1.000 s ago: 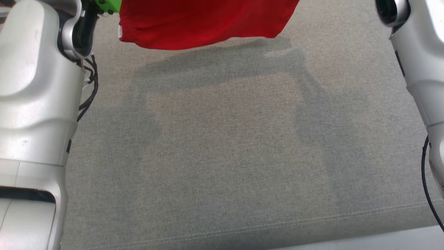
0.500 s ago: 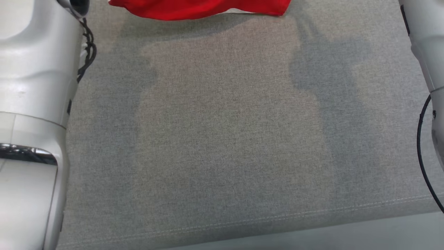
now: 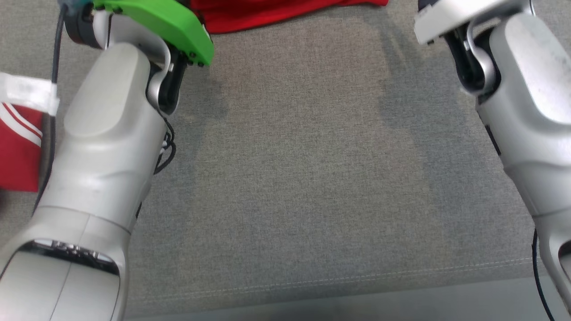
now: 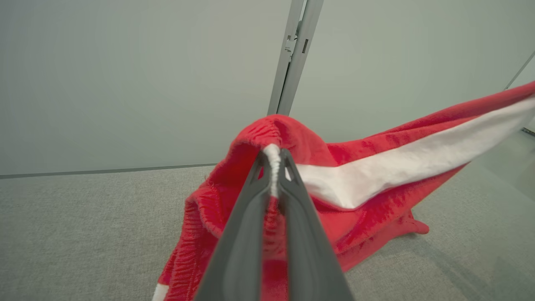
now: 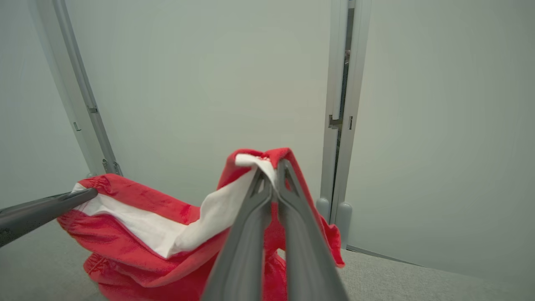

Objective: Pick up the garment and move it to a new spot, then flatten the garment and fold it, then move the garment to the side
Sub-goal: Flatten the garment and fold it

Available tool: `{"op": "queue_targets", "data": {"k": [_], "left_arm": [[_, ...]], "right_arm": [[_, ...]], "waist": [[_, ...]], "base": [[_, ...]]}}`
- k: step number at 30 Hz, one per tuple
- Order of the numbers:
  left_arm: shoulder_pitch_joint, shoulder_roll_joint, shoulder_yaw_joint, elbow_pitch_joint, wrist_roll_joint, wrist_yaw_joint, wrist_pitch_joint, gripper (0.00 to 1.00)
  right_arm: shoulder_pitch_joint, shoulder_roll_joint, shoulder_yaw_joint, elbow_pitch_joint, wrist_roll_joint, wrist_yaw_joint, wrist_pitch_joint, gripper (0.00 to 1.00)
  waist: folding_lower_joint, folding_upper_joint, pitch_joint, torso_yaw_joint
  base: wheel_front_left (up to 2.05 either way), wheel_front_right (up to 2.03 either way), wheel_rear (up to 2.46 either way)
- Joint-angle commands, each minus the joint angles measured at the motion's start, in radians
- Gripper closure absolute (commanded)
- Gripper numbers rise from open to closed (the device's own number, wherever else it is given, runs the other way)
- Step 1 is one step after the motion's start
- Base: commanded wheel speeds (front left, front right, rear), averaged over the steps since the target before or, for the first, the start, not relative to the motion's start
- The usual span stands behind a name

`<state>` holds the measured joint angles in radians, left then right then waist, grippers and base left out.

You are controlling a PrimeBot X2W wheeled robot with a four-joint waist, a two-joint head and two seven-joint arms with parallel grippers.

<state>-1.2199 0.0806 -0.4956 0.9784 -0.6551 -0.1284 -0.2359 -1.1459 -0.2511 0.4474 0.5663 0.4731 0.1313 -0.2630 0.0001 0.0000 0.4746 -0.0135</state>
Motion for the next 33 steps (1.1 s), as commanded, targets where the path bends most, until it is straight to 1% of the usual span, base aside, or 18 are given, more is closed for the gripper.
{"op": "queue_targets", "data": {"k": [1, 2, 5, 8, 15, 19, 21, 22, 30, 33], "left_arm": [[0.060, 0.017, -0.005, -0.042, 0.009, -0.003, -0.015, 1.00], [0.060, 0.017, -0.005, -0.042, 0.009, -0.003, -0.015, 1.00], [0.163, 0.024, -0.003, -0.134, 0.018, 0.010, -0.023, 1.00], [0.281, 0.037, 0.000, -0.248, 0.031, 0.046, -0.028, 1.00], [0.576, 0.082, -0.020, -0.525, 0.057, 0.127, -0.025, 1.00], [0.727, 0.115, -0.036, -0.662, 0.037, 0.166, 0.021, 1.00], [0.792, 0.136, -0.045, -0.718, 0.021, 0.176, 0.062, 1.00], [0.853, 0.154, -0.048, -0.770, -0.002, 0.187, 0.096, 1.00], [1.069, 0.211, -0.036, -0.927, -0.086, 0.256, 0.203, 1.00], [1.133, 0.224, -0.041, -0.979, -0.117, 0.272, 0.237, 1.00]], "right_arm": [[0.083, -0.016, -0.017, -0.054, 0.025, -0.001, -0.004, 1.00], [0.083, -0.016, -0.017, -0.054, 0.025, -0.001, -0.004, 1.00], [0.225, -0.019, -0.044, -0.151, 0.057, -0.001, -0.004, 1.00], [0.381, -0.014, -0.055, -0.218, 0.069, -0.001, -0.004, 1.00], [0.691, 0.041, -0.109, -0.315, 0.111, -0.001, -0.004, 1.00], [0.826, 0.066, -0.133, -0.354, 0.115, -0.001, 0.014, 1.00], [0.887, 0.078, -0.149, -0.381, 0.112, -0.001, 0.029, 1.00], [0.948, 0.090, -0.171, -0.408, 0.108, -0.001, 0.051, 1.00], [1.174, 0.140, -0.253, -0.550, 0.083, -0.001, 0.170, 1.00], [1.244, 0.149, -0.277, -0.609, 0.067, -0.001, 0.222, 1.00]], "waist": [[-0.0001, 0.0000, -0.011, 0.005], [-0.0001, 0.0000, -0.011, 0.005], [-0.0001, 0.0000, -0.028, 0.010], [-0.0001, 0.0000, -0.055, 0.011], [-0.0001, 0.0000, -0.123, 0.001], [-0.0001, 0.0000, -0.170, -0.010], [-0.0001, 0.0000, -0.198, -0.014], [-0.0001, 0.0000, -0.224, -0.019], [-0.0001, 0.0000, -0.321, -0.036], [-0.0001, 0.0000, -0.343, -0.039]], "base": [[0.00, 0.00, 0.00], [0.00, 0.00, 0.00], [0.00, 0.00, 0.00], [0.00, 0.00, 0.00], [0.00, 0.00, 0.00], [0.00, 0.00, 0.00], [0.00, 0.00, 0.00], [0.00, 0.00, 0.00], [0.00, 0.00, 0.00], [0.00, 0.00, 0.00]]}}
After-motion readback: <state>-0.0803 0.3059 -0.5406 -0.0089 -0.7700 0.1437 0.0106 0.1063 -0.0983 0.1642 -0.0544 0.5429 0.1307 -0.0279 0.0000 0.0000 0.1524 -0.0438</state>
